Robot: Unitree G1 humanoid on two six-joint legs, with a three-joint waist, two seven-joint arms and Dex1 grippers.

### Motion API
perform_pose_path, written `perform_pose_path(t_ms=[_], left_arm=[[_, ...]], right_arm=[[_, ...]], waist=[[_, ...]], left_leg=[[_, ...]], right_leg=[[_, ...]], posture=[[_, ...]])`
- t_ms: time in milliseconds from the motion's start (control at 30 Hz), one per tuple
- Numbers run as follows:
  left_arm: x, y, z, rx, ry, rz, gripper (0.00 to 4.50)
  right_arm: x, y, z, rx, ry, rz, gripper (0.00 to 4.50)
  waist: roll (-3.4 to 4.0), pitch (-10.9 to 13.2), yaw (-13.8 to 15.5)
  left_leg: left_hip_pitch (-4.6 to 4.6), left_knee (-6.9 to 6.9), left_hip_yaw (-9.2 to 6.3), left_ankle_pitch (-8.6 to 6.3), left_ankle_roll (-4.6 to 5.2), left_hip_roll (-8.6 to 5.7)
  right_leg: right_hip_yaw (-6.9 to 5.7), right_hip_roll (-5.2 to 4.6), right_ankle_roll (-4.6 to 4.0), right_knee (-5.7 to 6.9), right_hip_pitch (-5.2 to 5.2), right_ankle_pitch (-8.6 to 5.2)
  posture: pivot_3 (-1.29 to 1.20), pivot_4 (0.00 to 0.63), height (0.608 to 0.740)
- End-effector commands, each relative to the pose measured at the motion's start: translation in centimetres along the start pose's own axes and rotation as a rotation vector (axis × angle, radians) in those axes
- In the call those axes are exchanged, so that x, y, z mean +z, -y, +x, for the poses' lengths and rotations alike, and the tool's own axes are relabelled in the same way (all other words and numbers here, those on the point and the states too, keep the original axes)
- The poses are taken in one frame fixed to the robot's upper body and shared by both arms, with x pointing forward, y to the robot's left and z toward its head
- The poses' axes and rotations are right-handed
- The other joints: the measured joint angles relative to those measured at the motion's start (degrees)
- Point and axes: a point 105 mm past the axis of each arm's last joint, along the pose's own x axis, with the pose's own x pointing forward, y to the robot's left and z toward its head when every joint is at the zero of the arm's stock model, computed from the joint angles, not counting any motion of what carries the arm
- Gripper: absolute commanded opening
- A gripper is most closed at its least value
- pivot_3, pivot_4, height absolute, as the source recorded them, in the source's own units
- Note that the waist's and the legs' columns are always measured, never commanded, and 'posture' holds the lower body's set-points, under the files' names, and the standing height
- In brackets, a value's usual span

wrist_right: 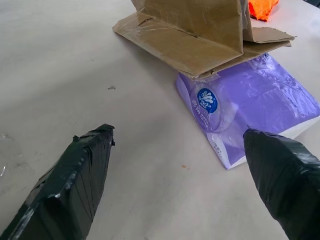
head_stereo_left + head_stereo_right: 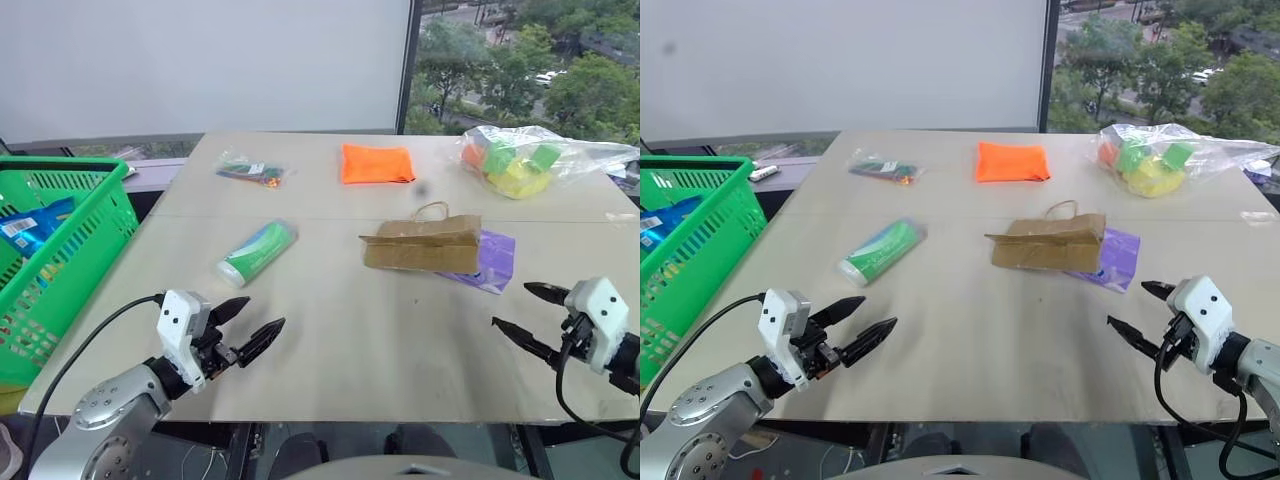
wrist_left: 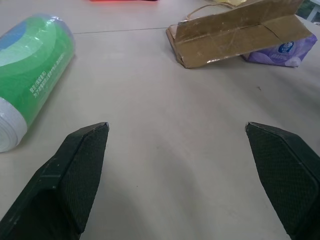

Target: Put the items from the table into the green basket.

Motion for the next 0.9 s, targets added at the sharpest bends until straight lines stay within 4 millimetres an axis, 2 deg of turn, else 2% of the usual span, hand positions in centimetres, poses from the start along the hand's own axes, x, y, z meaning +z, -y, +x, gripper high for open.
perform_pose_path(t_ms=[33,267,333,467,600,700,900], left_arm=[[1.1,-0.4,-0.3,0.004,0.035,0.042,4.50],[2.5,0.1,0.0,-0.039,0.112,0.052,4.50],[2.8,0.6,0.0,-0.075,0.117,0.070,4.50],[3.6,1.6,-0.1,-0.123,0.143,0.112,4.50],[4.0,3.5,-0.4,-0.210,0.149,0.138,4.50],[4.6,4.7,-0.5,-0.270,0.156,0.160,4.50],[5.4,5.0,-0.9,-0.245,0.176,0.177,4.50]], right_arm=[[1.5,0.4,0.5,-0.014,0.058,-0.083,4.43],[7.3,0.0,3.0,0.046,0.185,-0.245,4.43],[8.2,-0.4,3.6,0.104,0.175,-0.249,4.43],[9.5,0.0,5.2,0.098,0.128,-0.341,4.43],[10.0,0.8,6.9,0.138,0.076,-0.385,4.43],[9.9,2.2,8.5,0.149,0.032,-0.422,4.43],[9.4,3.1,11.3,0.246,-0.056,-0.487,4.43]], waist=[[0.00,0.00,0.02],[0.07,0.05,-0.04],[0.04,0.06,0.08],[0.00,0.07,0.43],[-0.03,0.13,0.64],[-0.08,0.16,1.16],[0.00,0.23,3.37]], left_leg=[[0.00,0.00,0.00,0.00,0.00,0.00],[0.03,0.00,0.03,0.00,0.00,0.00],[0.02,0.00,-0.01,0.00,0.00,0.00],[-0.05,0.00,-0.08,0.00,0.00,0.00],[-0.07,0.00,-0.04,0.00,0.00,0.00],[-0.07,0.00,-0.03,0.00,0.00,0.00],[-0.10,0.00,-0.12,0.00,0.00,0.00]], right_leg=[[0.00,0.00,0.00,0.00,0.00,0.00],[0.02,0.01,0.00,0.04,0.00,0.01],[-0.02,0.01,0.00,0.03,0.00,0.01],[-0.09,0.00,-0.01,-0.02,-0.02,0.01],[-0.05,-0.01,-0.01,-0.04,-0.05,0.01],[-0.05,-0.02,-0.04,-0.06,-0.04,-0.01],[-0.14,0.00,-0.02,-0.04,-0.06,0.01]], posture=[[0.00,0.000,0.740],[0.01,0.000,0.740],[0.02,0.000,0.740],[0.05,0.000,0.740],[0.08,0.000,0.740],[0.11,0.000,0.740],[0.19,0.000,0.740]])
